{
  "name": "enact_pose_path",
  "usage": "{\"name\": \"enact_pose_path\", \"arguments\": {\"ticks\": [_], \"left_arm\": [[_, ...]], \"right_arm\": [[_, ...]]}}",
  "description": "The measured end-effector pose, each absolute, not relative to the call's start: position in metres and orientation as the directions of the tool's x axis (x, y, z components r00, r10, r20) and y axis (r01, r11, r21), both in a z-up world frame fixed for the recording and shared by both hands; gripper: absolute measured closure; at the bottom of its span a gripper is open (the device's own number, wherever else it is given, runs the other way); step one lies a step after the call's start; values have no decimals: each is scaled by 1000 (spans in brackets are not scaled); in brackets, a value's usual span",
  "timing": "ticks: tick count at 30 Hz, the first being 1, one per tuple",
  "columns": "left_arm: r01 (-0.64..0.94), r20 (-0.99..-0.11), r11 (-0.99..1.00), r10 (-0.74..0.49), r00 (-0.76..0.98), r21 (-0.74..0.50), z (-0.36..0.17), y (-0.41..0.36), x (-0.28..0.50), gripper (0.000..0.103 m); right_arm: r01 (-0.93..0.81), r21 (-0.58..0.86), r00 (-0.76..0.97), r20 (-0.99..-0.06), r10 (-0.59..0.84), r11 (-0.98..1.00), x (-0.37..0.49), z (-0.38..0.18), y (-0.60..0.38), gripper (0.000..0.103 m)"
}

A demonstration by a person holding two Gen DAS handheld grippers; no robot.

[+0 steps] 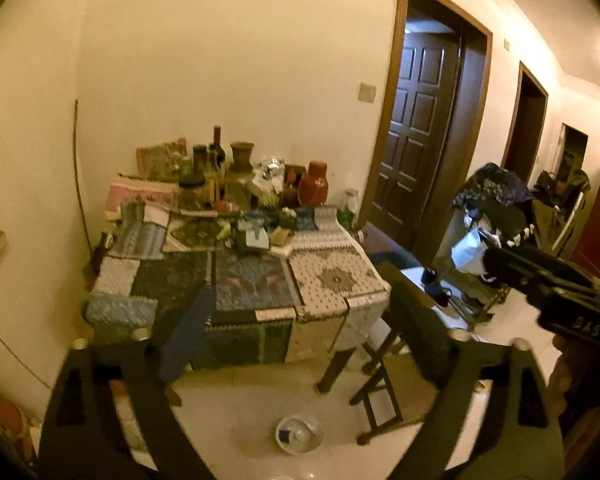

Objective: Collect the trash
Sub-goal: 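Raise both empty tools back toward the table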

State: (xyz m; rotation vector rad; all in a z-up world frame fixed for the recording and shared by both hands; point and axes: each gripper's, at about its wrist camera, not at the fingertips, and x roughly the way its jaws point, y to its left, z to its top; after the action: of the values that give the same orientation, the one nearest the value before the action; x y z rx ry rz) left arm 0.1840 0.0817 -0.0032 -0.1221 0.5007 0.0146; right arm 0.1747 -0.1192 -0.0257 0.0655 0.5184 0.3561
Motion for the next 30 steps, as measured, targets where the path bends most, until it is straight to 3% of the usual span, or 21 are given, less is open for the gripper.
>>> {"name": "enact_pose_path", "arguments": {"ticks": [10,30], "left_arm": [[-80,-489,990,14,872,-115,-8,92,232,8],[-203,-494,973,121,861,-114,-7,53,430,8]], "right_arm": [[-315,138,821,-457,343,939,219,-26,-118,3],[-421,170,748,-491,447,891,401,-15,-153,3]]}}
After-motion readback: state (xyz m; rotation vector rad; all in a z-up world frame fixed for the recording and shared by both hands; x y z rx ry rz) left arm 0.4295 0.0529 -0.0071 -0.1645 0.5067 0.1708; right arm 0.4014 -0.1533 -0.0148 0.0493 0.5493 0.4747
